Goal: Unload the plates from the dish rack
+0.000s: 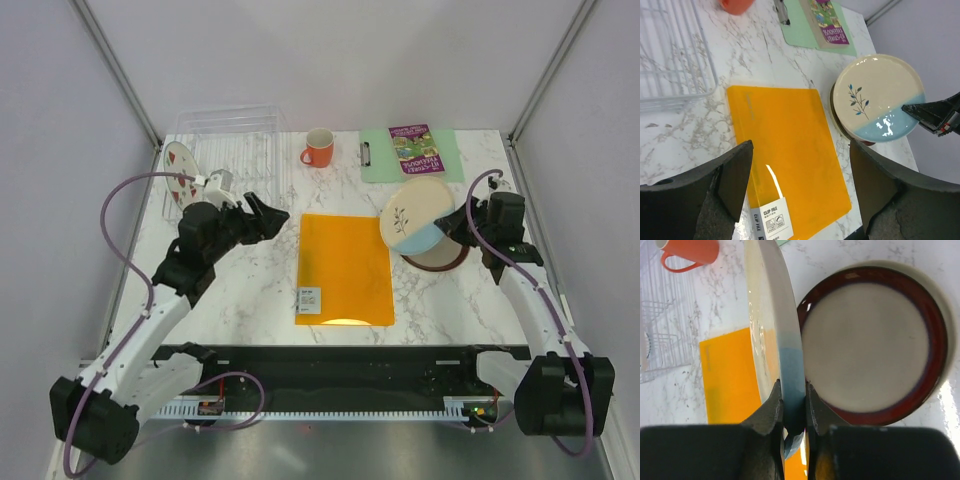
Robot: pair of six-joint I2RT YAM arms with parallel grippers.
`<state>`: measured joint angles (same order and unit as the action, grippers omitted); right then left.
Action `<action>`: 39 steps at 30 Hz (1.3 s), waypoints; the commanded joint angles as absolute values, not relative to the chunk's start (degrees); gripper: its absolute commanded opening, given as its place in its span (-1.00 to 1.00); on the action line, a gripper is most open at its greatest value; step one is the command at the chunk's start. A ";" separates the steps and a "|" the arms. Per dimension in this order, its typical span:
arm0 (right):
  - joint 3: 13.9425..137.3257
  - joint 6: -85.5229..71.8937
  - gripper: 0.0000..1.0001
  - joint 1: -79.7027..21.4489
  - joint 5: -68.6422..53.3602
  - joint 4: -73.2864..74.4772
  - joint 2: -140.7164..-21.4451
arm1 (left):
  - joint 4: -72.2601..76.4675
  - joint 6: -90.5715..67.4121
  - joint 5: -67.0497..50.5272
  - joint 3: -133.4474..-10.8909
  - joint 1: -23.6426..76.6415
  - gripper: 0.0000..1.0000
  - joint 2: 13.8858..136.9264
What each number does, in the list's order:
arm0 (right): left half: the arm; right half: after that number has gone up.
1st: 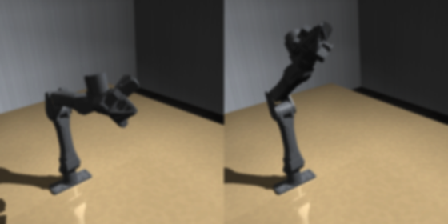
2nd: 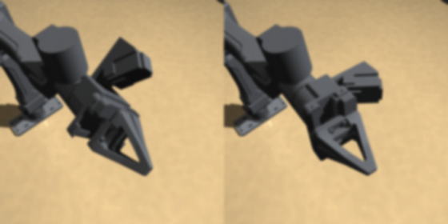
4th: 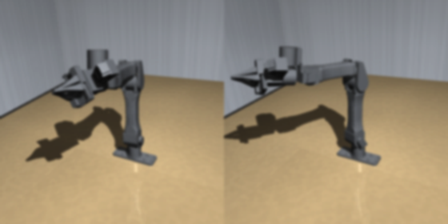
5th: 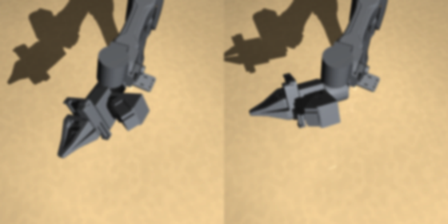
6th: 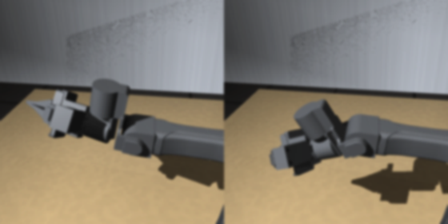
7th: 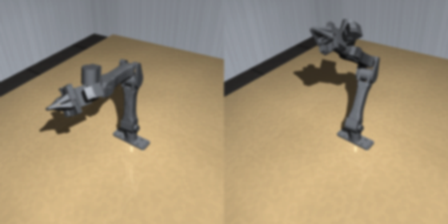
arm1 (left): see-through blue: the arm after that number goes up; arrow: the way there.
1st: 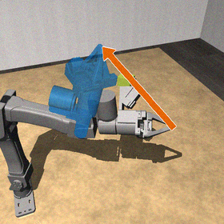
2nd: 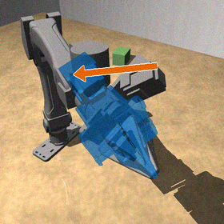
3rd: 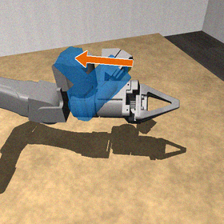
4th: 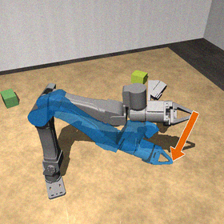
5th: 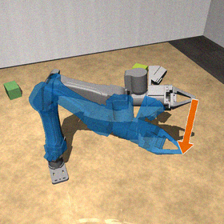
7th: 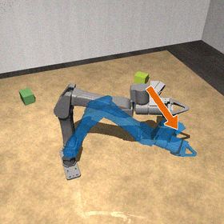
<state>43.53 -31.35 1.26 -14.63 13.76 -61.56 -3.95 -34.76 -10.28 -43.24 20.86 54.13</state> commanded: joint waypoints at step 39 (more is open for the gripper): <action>36.47 -30.77 0.18 14.41 -24.61 7.64 -72.51 | -12.75 -27.25 -1.23 -41.92 20.74 0.75 45.53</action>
<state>35.62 -32.51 14.74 -24.23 8.49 -72.36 -13.63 -28.42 -1.56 -42.46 20.86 45.74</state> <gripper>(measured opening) 0.581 0.880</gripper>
